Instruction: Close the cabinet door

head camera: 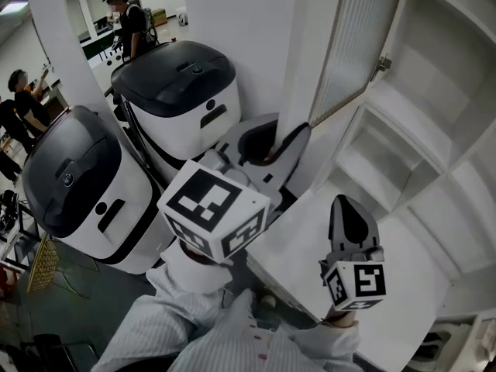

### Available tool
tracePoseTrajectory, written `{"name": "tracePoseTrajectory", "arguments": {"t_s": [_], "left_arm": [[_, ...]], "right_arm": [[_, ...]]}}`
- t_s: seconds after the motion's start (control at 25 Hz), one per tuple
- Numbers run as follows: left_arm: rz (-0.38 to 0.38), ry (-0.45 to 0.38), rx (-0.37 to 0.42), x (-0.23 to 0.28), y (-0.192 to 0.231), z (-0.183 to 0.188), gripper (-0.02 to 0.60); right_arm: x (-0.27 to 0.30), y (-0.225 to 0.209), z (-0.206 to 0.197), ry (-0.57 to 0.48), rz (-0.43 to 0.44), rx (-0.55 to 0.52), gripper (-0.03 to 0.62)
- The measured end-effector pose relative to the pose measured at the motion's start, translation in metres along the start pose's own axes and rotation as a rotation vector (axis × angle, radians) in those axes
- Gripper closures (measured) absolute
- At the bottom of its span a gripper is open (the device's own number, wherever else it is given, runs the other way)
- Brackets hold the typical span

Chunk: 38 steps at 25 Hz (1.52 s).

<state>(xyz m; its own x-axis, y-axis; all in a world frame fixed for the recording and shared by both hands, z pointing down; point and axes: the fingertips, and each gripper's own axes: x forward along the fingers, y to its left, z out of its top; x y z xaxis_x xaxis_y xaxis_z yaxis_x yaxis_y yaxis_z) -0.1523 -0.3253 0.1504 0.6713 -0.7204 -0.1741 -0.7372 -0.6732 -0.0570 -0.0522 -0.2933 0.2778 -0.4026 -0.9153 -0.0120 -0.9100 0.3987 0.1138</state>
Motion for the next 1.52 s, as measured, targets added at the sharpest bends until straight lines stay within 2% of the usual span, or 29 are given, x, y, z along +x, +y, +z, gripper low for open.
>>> {"name": "tracePoseTrajectory", "arguments": {"t_s": [0.24,0.52,0.84,1.12,1.52], "left_arm": [[-0.017,-0.001,0.001,0.000,-0.004,-0.001,0.500],[-0.006,-0.005,-0.004,0.000,-0.013,0.000,0.499],[0.028,-0.021,-0.005,0.008,-0.049,0.002,0.488],[0.108,-0.023,0.023,0.020,-0.087,0.001,0.474],[0.198,-0.022,0.052,0.048,-0.133,-0.002,0.440]], "right_arm": [[-0.015,-0.003,-0.014,0.037,-0.064,0.025,0.582],[-0.032,-0.016,-0.014,0.029,-0.093,0.020,0.582],[-0.051,-0.044,-0.012,0.023,-0.052,-0.012,0.582],[-0.082,-0.086,-0.012,0.014,-0.033,-0.017,0.582],[-0.117,-0.123,-0.022,0.017,0.022,-0.025,0.582]]}}
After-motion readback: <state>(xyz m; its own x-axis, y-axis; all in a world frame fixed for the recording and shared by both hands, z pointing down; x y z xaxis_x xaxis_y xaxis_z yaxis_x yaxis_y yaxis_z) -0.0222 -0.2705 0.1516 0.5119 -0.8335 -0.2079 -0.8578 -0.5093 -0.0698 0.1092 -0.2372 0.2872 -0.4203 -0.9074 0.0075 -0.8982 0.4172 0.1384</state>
